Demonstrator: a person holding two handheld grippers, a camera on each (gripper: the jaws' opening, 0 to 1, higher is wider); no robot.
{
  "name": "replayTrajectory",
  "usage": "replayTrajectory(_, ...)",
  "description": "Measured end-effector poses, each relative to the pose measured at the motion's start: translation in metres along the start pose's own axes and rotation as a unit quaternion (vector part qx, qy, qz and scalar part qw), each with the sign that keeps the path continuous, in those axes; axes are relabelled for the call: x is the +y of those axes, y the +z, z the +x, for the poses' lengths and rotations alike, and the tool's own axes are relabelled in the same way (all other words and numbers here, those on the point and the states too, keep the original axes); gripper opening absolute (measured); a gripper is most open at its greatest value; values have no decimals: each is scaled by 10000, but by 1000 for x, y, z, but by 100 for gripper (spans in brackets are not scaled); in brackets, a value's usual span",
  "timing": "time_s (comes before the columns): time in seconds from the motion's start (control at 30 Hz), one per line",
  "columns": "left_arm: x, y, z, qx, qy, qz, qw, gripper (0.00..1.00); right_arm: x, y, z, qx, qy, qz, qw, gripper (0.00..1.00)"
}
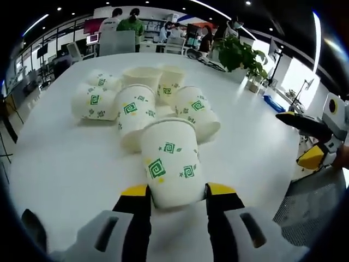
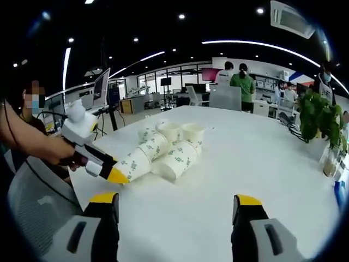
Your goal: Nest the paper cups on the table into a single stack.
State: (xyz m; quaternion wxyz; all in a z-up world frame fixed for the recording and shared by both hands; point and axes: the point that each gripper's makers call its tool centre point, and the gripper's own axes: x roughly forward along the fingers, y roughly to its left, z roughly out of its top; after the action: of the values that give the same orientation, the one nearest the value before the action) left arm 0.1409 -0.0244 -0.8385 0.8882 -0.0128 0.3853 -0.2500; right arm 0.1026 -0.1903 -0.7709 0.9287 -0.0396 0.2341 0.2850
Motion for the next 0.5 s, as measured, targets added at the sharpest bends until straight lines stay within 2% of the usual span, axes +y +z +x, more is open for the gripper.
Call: replayTrajectory(0.5,-8,-1,-9,-95,-172,-15,9998,36,3,0,1,19,58,6,10000,86)
